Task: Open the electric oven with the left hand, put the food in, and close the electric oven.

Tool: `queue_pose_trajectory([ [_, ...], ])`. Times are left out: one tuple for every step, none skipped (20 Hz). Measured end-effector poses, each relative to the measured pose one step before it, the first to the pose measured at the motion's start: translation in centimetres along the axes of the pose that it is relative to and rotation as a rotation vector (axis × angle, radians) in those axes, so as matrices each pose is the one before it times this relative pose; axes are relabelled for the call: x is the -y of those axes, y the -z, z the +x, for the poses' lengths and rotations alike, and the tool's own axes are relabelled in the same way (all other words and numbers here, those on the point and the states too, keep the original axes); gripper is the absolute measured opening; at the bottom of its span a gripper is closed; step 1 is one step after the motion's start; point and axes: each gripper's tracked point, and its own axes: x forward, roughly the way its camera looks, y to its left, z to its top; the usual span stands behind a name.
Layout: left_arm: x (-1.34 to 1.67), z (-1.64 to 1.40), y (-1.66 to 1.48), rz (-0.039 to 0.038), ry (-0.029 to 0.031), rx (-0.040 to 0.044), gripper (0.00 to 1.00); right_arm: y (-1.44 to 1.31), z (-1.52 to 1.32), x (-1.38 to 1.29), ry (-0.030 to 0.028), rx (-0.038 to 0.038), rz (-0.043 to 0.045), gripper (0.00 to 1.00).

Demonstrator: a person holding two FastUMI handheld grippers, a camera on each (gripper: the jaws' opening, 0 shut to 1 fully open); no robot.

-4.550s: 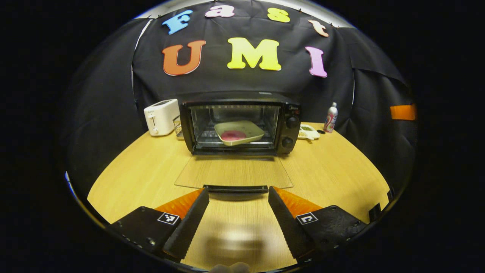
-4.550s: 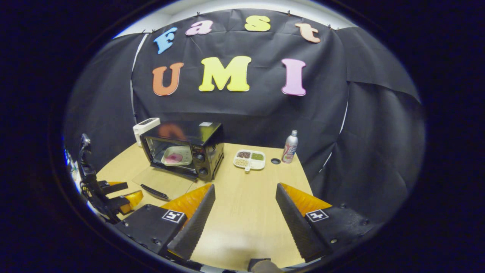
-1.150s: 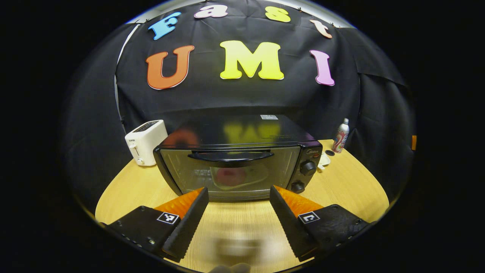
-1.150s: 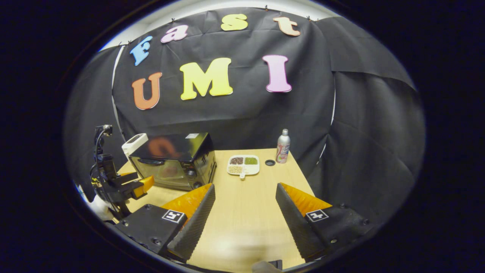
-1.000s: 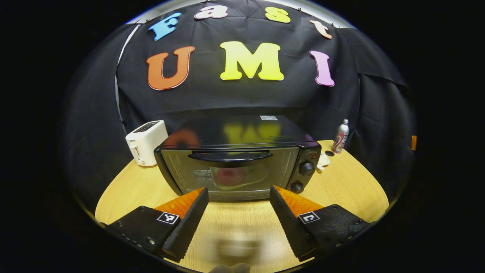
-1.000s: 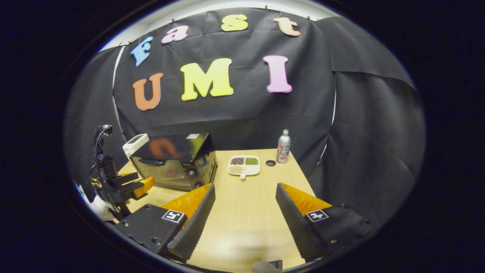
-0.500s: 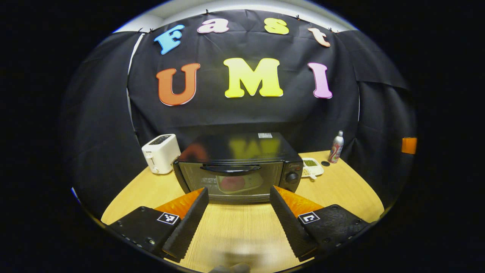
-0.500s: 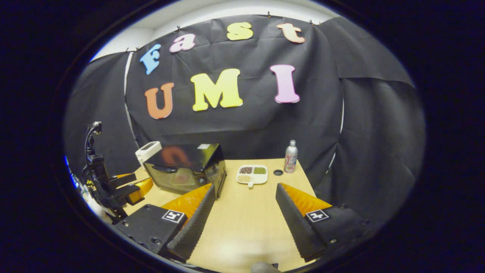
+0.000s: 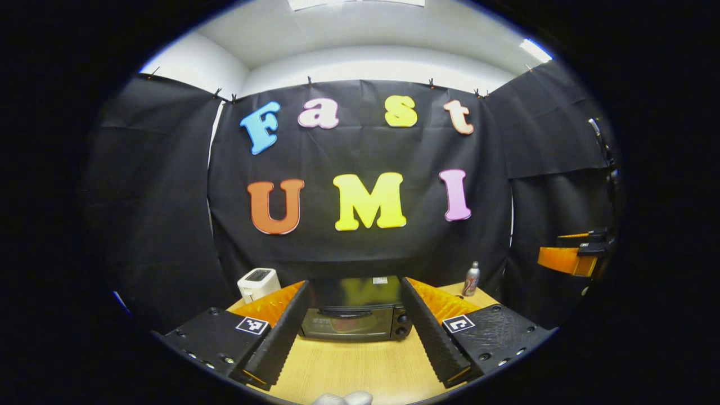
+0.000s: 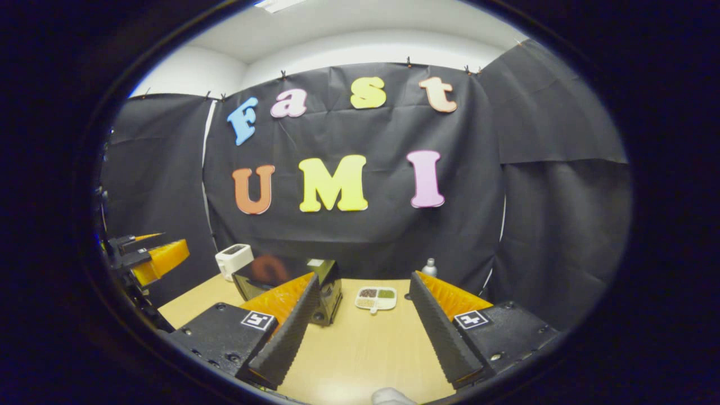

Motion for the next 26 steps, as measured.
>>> queue_pose_trajectory([
  [-0.432, -1.037, -1.093, -0.01204, 0.01097, 0.01512, 0.96, -0.829, -0.811, -0.139, 0.01571, 0.02156, -0.00438, 0.96],
  [-0.535, -0.657, -0.508, -0.01267, 0.00424, 0.00350, 0.96, -0.474, -0.778, -0.119, 0.01799, 0.01541, -0.00886, 1.00],
  [-0.487, -0.789, -0.585, -0.01644, 0.00720, 0.00514, 0.96, -0.638, -0.743, -0.154, 0.01363, 0.02258, 0.00101, 0.96],
  [-0.452, -0.574, -0.614, -0.00766, 0.00419, 0.01736, 0.96, -0.587, -0.703, -0.517, 0.00844, 0.01728, 0.00515, 0.96],
  [-0.687, -0.560, -0.435, -0.00271, -0.00108, 0.00666, 0.96, -0.363, -0.636, -0.471, 0.00365, 0.00861, 0.00528, 0.96],
  [-0.324, -0.479, -0.242, 0.00095, 0.00287, 0.00665, 0.96, -0.064, -0.548, -0.340, 0.00552, 0.00679, -0.00141, 0.96],
  [-0.381, -0.423, -0.009, -0.00211, 0.00242, -0.00187, 0.96, -0.180, -0.361, -0.185, 0.00966, 0.00529, -0.00596, 0.96],
  [-0.276, -0.361, -0.048, 0.00152, 0.00240, 0.00096, 0.96, 0.002, -0.372, -0.339, 0.00453, 0.00101, -0.00299, 0.96],
  [-0.426, -0.361, -0.170, 0.00736, -0.00231, 0.00700, 0.96, -0.094, -0.373, -0.380, 0.00182, 0.00511, -0.00046, 0.96],
  [-0.358, -0.218, -0.307, 0.01072, -0.00105, 0.01007, 0.96, -0.025, -0.318, -0.470, 0.00079, 0.00104, 0.00284, 0.96],
  [-0.471, -0.273, -0.116, 0.00520, -0.00347, 0.00339, 0.95, 0.033, -0.385, -0.322, 0.00151, -0.00209, 0.00001, 0.96],
  [0.048, -0.216, -0.030, -0.00635, 0.00249, -0.00040, 0.96, 0.048, -0.228, -0.210, 0.00029, 0.00190, 0.00002, 0.96],
  [-0.062, -0.225, 0.045, -0.00881, 0.00459, -0.00071, 0.96, -0.158, -0.341, -0.212, 0.00210, 0.00079, 0.00012, 0.96],
  [-0.330, -0.168, -0.157, -0.00176, -0.00330, 0.00406, 0.96, 0.015, -0.203, -0.109, 0.00361, 0.00194, -0.00153, 0.96],
  [-0.490, -0.268, -0.205, -0.00041, -0.00598, 0.00268, 0.96, -0.032, -0.216, -0.016, 0.00505, -0.00191, -0.00044, 0.96],
  [-0.149, -0.113, -0.227, -0.00380, -0.00085, 0.00092, 0.96, 0.002, -0.144, 0.046, 0.00581, 0.00307, 0.00120, 0.96],
  [-0.077, -0.094, -0.086, -0.00587, -0.00015, 0.00279, 0.95, -0.119, -0.147, -0.087, 0.00189, -0.00090, 0.00158, 0.96],
  [0.142, -0.028, 0.120, -0.00144, 0.00545, -0.00009, 0.96, 0.143, -0.154, -0.079, 0.00249, 0.00214, 0.00211, 0.96],
  [0.026, -0.046, 0.017, 0.00185, 0.00221, 0.00002, 0.96, -0.094, -0.074, 0.004, 0.00431, -0.00053, -0.00070, 0.96],
  [-0.128, 0.068, 0.183, 0.00209, -0.00066, 0.00017, 0.96, -0.039, -0.051, 0.067, 0.00368, 0.00008, 0.00122, 0.96],
  [0.062, 0.009, 0.049, 0.00240, 0.00281, -0.00006, 0.96, -0.082, -0.039, -0.029, 0.00188, 0.00118, 0.00097, 0.96],
  [-0.071, 0.054, -0.181, 0.00301, -0.00047, -0.00101, 0.96, -0.062, 0.069, -0.051, 0.00202, 0.00104, -0.00183, 0.96],
  [-0.012, 0.064, 0.111, -0.00007, -0.00089, -0.00565, 0.95, 0.002, -0.016, 0.059, 0.00037, -0.00060, -0.00174, 0.96],
  [0.241, -0.013, 0.030, -0.00461, 0.00564, -0.00106, 0.96, -0.022, 0.048, -0.151, -0.00081, 0.00235, -0.00232, 0.96],
  [0.040, 0.036, -0.030, -0.00259, -0.00252, 0.00180, 0.96, -0.130, 0.022, 0.015, -0.00040, -0.00128, -0.00290, 0.96],
  [-0.041, 0.113, 0.006, 0.00108, 0.00035, 0.00251, 0.96, 0.089, 0.037, 0.002, -0.00384, 0.00076, -0.00097, 0.96],
])
